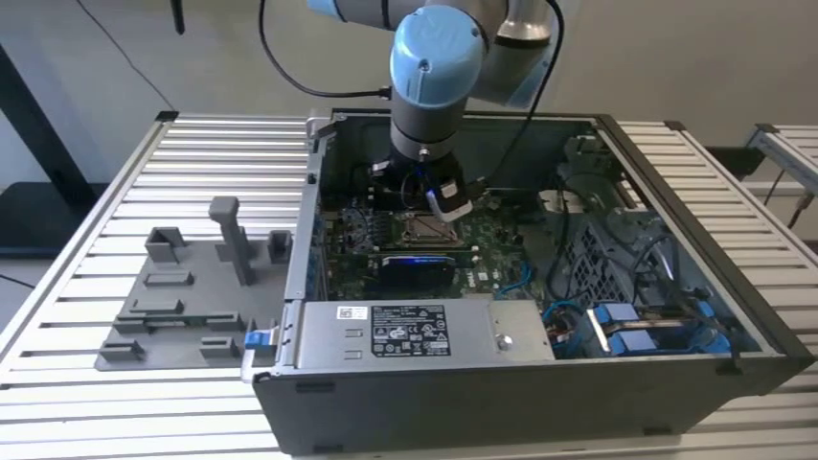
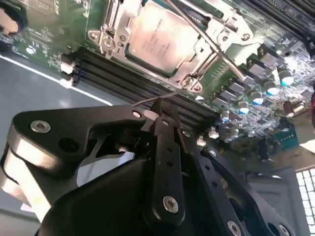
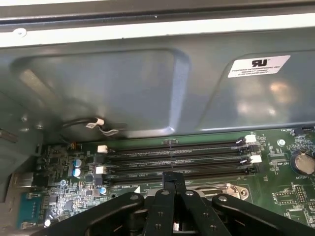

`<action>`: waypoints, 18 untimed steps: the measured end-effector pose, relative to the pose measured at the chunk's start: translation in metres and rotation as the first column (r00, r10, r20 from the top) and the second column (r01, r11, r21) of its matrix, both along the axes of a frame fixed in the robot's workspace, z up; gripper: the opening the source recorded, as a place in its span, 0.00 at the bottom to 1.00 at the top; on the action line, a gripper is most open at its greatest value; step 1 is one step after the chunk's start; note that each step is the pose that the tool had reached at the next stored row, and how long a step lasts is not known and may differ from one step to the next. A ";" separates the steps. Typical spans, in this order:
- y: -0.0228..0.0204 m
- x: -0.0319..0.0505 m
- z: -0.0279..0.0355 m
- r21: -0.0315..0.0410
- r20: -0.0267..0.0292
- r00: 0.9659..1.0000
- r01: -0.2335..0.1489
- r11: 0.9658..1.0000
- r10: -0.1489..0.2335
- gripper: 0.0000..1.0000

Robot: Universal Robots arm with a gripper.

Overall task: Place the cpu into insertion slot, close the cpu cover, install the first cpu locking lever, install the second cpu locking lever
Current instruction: 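Install the first cpu locking lever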

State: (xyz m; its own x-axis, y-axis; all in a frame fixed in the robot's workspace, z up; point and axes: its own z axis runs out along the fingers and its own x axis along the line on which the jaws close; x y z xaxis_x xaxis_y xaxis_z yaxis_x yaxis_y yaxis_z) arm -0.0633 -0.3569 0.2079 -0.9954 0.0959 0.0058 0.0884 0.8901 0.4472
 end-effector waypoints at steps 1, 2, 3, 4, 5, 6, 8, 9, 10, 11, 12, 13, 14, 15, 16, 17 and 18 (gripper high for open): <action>-0.0001 0.0000 0.0001 0.000 0.000 1.000 0.000 1.000 0.000 0.11; -0.0001 0.0000 0.0000 0.000 0.000 1.000 0.000 1.000 0.000 0.11; -0.0001 -0.0001 0.0000 -0.001 0.000 1.000 0.000 1.000 0.000 0.11; -0.0001 -0.0002 -0.0001 -0.003 0.000 1.000 0.000 1.000 0.000 0.11; -0.0001 -0.0003 -0.0003 -0.006 -0.001 1.000 0.000 1.000 0.000 0.11; -0.0001 -0.0005 -0.0004 -0.009 -0.002 1.000 0.000 1.000 0.000 0.11; -0.0001 -0.0012 -0.0009 -0.018 -0.004 1.000 0.000 1.000 0.000 0.11; 0.0000 -0.0018 -0.0014 -0.022 -0.005 1.000 0.000 1.000 0.000 0.11; 0.0001 -0.0028 -0.0020 -0.023 -0.005 1.000 0.000 1.000 0.000 0.11; 0.0001 -0.0047 -0.0027 -0.024 -0.005 1.000 0.000 1.000 0.000 0.11; 0.0002 -0.0070 -0.0034 -0.024 -0.005 1.000 0.000 1.000 0.000 0.11; 0.0002 -0.0091 -0.0040 -0.024 -0.005 1.000 0.000 1.000 0.000 0.11; 0.0003 -0.0108 -0.0047 -0.024 -0.005 1.000 0.000 1.000 0.000 0.11; 0.0004 -0.0114 -0.0055 -0.023 -0.005 1.000 0.000 1.000 0.000 0.11; 0.0003 -0.0115 -0.0064 -0.022 -0.005 1.000 0.000 1.000 0.000 0.11; 0.0003 -0.0116 -0.0073 -0.019 -0.005 1.000 -0.001 1.000 0.001 0.11; 0.0002 -0.0117 -0.0082 -0.014 -0.005 1.000 -0.001 1.000 0.001 0.11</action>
